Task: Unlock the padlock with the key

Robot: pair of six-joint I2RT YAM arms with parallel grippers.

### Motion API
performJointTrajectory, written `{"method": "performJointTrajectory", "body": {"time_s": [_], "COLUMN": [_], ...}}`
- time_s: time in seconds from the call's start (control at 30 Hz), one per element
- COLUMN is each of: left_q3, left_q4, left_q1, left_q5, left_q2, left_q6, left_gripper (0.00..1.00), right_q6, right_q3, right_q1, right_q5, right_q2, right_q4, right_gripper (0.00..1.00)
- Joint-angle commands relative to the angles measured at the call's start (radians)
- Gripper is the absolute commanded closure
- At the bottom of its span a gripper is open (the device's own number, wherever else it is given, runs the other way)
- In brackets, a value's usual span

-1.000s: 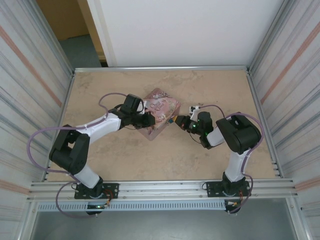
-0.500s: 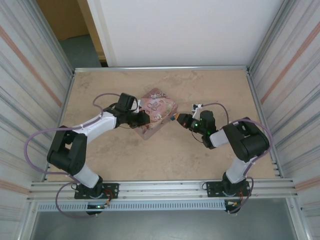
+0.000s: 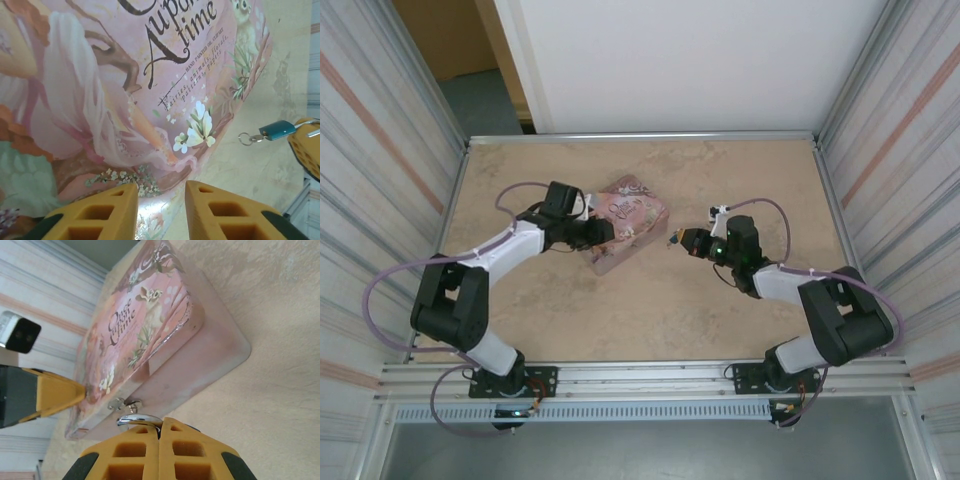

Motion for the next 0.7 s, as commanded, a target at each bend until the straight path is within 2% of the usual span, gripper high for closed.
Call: {"method": "performJointTrajectory", "body": {"time_s": [0.0,0.1,0.27,0.67], "left_q3": [-0.021,-0.043,-0.102,-0.282], "left_q4": [-0.036,-0.030,-0.015,-0.058], "left_q1": [0.013,0.013,0.013,0.028], "left_q5": [-0.050,-0.087,-0.161,-0.347], "left_q2": [-0.080,-0.145,-0.275,-0.612], "left_q6": [0.039,0.049,0.065,0.103], "left_gripper": [0.66,0.65,0.56,0.42], "right_q6": [-0.098,-0.141,-0.214,-0.337], "right_q3": [0.046,0.062,0.103,0.173], "right_q1": [-0.003,-0.001,0.006,0.063], "right_q5": [0.026,0.039,0.045,0.117], "right_q2": [-0.067,-0.118,-0.197,-0.376], "right_q4": [-0.151,-0.241,-0.401,-0.787], "right_gripper": [1.00,1.00,1.00,1.00]}}
